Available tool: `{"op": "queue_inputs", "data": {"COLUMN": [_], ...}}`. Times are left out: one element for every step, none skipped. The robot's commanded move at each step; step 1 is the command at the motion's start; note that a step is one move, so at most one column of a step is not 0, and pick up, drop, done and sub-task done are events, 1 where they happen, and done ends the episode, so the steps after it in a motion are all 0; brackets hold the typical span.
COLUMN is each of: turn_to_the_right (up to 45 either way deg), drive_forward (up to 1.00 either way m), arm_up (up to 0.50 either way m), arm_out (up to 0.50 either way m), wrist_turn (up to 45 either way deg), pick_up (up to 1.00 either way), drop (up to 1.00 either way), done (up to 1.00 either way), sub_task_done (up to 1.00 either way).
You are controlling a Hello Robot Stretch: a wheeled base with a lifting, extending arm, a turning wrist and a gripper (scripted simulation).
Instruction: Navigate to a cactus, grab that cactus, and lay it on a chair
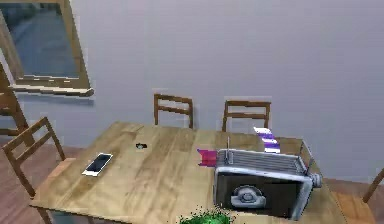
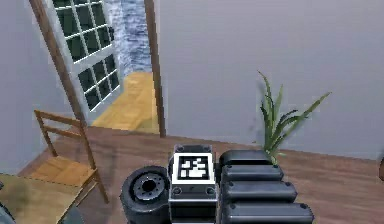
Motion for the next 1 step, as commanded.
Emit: {"op": "queue_inputs", "data": {"turn_to_the_right": [45.0], "drive_forward": [0.0], "arm_up": [0.0], "arm_out": [0.0], "wrist_turn": [0.0], "pick_up": [0.0], "drop": [0.0], "done": [0.0], "sub_task_done": [0.0]}}
